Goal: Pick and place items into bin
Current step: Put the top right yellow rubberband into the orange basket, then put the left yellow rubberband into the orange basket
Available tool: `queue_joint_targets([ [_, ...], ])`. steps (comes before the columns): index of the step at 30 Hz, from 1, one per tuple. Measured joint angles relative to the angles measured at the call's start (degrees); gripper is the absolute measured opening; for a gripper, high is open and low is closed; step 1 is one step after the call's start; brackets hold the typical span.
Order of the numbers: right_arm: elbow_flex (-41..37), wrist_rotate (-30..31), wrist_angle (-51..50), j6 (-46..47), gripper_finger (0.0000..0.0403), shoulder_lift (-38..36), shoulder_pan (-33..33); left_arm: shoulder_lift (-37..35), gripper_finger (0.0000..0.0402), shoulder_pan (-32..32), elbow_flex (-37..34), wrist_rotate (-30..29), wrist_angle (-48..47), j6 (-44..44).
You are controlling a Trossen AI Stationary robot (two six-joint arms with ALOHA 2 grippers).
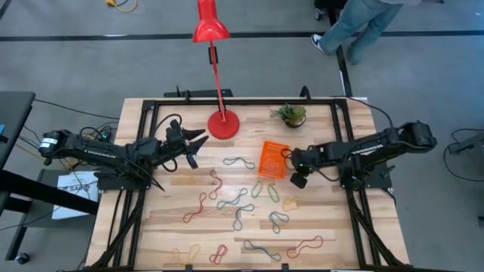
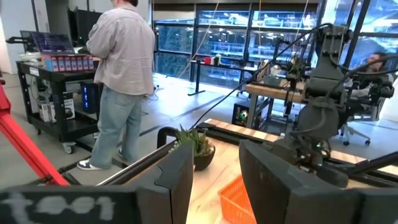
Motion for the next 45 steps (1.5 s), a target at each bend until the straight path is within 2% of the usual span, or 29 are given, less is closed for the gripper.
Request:
queue_joint_targets([
  [6,11.5,2.8,-16.1,5.0,0.0001,-0.4,3.8,0.0,0.0121,0.0,0.0,0.0,1.0,0.0],
  [8,16.6,6.8,-25.7,6.6,0.0001,-0.3,5.5,0.0,0.0121,0.0,0.0,0.0,1.2,0.0],
  [11,24.1,15.9,-35.0,7.9,0.0,-0.1,8.4,0.0,0.0121,0.0,0.0,-0.1,1.4,0.0],
  [14,29.4,24.8,-36.3,6.5,0.0,-0.1,9.7,0.0,0.0121,0.0,0.0,-0.1,2.6,1.0],
  [17,32.1,29.8,-31.9,1.1,0.0,-0.1,9.6,0.0,0.0121,0.0,0.0,-0.1,2.8,1.4],
  [22,32.4,28.0,-20.8,-7.8,0.0,-0.1,7.4,0.0,0.0121,0.0,0.0,-0.1,2.2,1.3],
  [30,29.8,24.9,-20.3,-8.7,0.0,3.4,3.4,0.0,0.0121,0.0,0.0,0.8,1.2,1.0],
  [33,29.0,22.3,-19.2,-7.9,0.0,7.0,2.5,0.0,0.0121,0.0,0.0,0.9,0.2,0.9],
  [39,29.0,21.9,-18.2,-7.6,0.0004,16.6,2.1,0.0,0.0121,0.0,0.0,0.7,-2.8,-0.1],
  [45,30.4,21.0,-19.3,-10.1,0.0038,24.8,1.4,0.0,0.0121,0.0,0.0,0.4,-6.0,-1.5],
])
